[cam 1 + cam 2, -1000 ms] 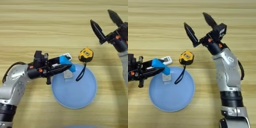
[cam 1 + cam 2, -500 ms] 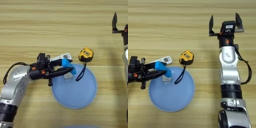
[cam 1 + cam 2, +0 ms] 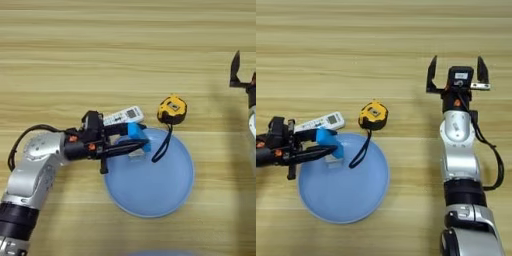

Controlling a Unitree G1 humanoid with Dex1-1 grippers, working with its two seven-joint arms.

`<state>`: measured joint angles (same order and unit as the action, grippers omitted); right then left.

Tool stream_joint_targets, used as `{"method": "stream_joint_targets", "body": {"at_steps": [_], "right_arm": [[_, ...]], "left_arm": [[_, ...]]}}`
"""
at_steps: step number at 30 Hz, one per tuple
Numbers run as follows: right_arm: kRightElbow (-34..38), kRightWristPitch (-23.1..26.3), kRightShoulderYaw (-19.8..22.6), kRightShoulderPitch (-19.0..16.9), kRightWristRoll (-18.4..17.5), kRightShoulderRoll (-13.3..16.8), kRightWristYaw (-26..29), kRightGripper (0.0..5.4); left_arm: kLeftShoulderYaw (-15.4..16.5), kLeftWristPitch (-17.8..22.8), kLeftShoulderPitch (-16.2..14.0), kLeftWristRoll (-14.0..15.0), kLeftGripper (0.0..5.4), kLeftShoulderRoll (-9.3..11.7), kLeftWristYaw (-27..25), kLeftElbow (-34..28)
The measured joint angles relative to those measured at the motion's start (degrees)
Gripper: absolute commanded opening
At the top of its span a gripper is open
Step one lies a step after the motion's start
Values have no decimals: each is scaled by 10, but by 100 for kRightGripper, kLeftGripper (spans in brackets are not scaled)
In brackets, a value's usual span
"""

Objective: Move the objects on the table

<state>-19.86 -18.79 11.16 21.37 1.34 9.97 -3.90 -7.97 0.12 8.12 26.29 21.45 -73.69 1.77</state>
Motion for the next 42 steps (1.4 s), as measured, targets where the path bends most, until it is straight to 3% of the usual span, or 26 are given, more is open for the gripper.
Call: {"method": "stream_joint_targets", "body": {"at_steps": [5, 9, 15, 24, 36, 42], "right_arm": [[-38, -32, 6, 1, -54, -2, 55, 540], [-65, -33, 6, 2, -73, -2, 79, 540], [-95, -34, 4, 15, -74, -2, 85, 540], [-127, -34, 1, 29, -74, -1, 92, 540], [-143, -35, 1, 36, -74, -1, 93, 540], [-148, -35, -1, 38, -73, -1, 93, 540]], "left_arm": [[-11, -21, 6, -20, 135, 0, 0, 22], [-15, -32, 12, -33, 135, 0, -1, 44], [-28, -48, 19, -48, 135, -3, -2, 70], [-64, -101, 32, -126, 135, -3, 11, 146], [-83, -145, 52, -145, 135, -3, 10, 181], [-86, -146, 49, -152, 215, 0, 14, 194]]}}
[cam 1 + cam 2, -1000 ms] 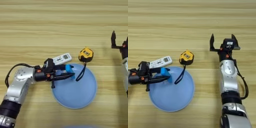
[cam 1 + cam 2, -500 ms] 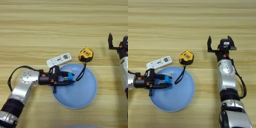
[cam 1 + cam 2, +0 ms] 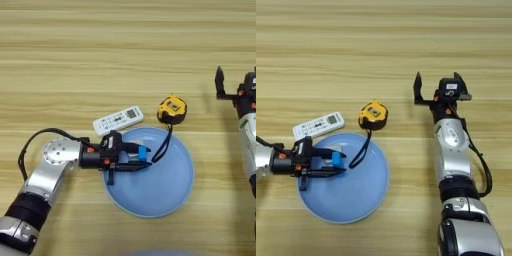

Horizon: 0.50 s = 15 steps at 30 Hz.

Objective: Move the objects on the table

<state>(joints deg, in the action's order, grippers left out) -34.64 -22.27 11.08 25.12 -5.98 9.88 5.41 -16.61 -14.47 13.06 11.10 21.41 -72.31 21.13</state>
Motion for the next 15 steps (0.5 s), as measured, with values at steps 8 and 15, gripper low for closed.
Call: {"method": "stream_joint_targets", "body": {"at_steps": [8, 15], "right_arm": [[-8, -3, -2, 5, 0, 0, 1, 540], [-14, -8, -3, 5, 0, 0, 1, 540]], "left_arm": [[0, 0, 1, -2, 282, 0, 9, 4], [1, 0, 1, 3, 349, 0, 8, 4]]}}
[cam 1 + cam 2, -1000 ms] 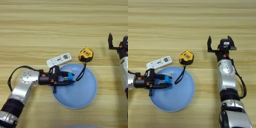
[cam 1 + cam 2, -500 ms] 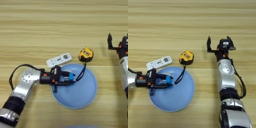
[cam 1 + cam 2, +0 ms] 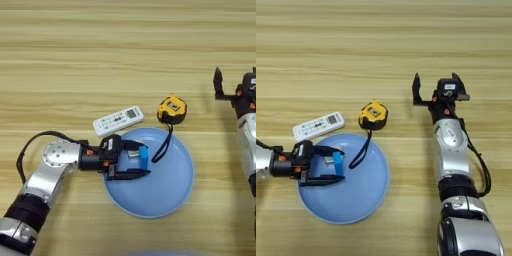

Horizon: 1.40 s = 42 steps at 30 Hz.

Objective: Move the objects on the table

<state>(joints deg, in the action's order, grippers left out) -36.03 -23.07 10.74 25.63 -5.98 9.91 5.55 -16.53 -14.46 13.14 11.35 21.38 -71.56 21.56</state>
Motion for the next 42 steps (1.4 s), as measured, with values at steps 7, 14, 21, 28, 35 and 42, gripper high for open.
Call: {"method": "stream_joint_targets", "body": {"at_steps": [7, 14, 21, 28, 35, 42], "right_arm": [[-3, -1, -1, 1, 0, 0, 0, 540], [-6, -2, -1, 5, 0, 0, 0, 540], [-10, -2, -2, 6, 1, 0, 0, 540], [-18, -3, -2, 7, 1, 1, 0, 540], [-21, -10, -2, 9, 2, 1, 0, 540], [-26, -12, -4, 10, 9, 3, -1, 540]], "left_arm": [[7, 5, -1, 16, 413, 0, -4, -22], [31, 29, -12, 67, 480, 2, -7, -100], [71, 70, -15, 135, 537, 2, 5, -178], [121, 92, -5, 178, 537, -18, 59, -194], [165, 67, 46, 160, 537, -53, 156, -148], [166, 24, 90, 58, 537, -51, 239, -25]]}}
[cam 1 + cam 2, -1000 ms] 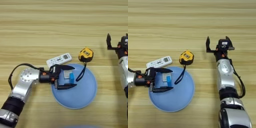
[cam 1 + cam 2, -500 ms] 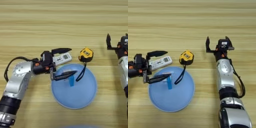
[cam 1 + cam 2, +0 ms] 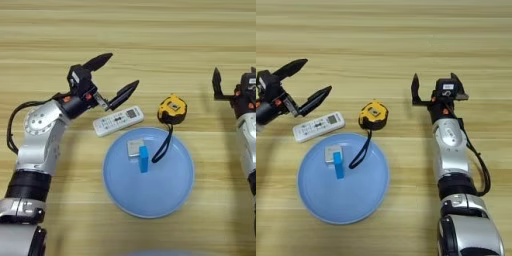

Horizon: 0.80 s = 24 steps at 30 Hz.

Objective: Move the objects on the table

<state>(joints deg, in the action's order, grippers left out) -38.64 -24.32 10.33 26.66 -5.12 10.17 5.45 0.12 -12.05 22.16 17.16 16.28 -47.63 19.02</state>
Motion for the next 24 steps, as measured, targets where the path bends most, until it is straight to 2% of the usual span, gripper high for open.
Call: {"method": "stream_joint_targets", "body": {"at_steps": [3, 6, 7, 9, 12, 17, 24], "right_arm": [[-1, 0, -2, 0, 3, 0, 0, 540], [-2, -1, -3, 1, 4, 0, -1, 540], [-2, -1, -3, 1, 4, 0, -1, 540], [-2, -1, -4, 1, 4, 0, -1, 540], [-1, -1, -5, 1, 4, 0, -1, 540], [-1, -1, -5, 1, 4, 0, 0, 540], [-1, -1, -6, 1, 4, 0, 0, 540]], "left_arm": [[-16, 1, 8, -33, 537, 9, -5, 46], [-43, 4, 18, -78, 537, 32, -20, 108], [-44, 4, 18, -80, 537, 34, -21, 111], [-57, 5, 32, -103, 537, 44, -28, 150], [-62, 4, 49, -121, 537, 51, -32, 191], [-72, -1, 63, -134, 537, 53, -40, 237], [-72, -15, 71, -145, 537, 54, -47, 257]]}}
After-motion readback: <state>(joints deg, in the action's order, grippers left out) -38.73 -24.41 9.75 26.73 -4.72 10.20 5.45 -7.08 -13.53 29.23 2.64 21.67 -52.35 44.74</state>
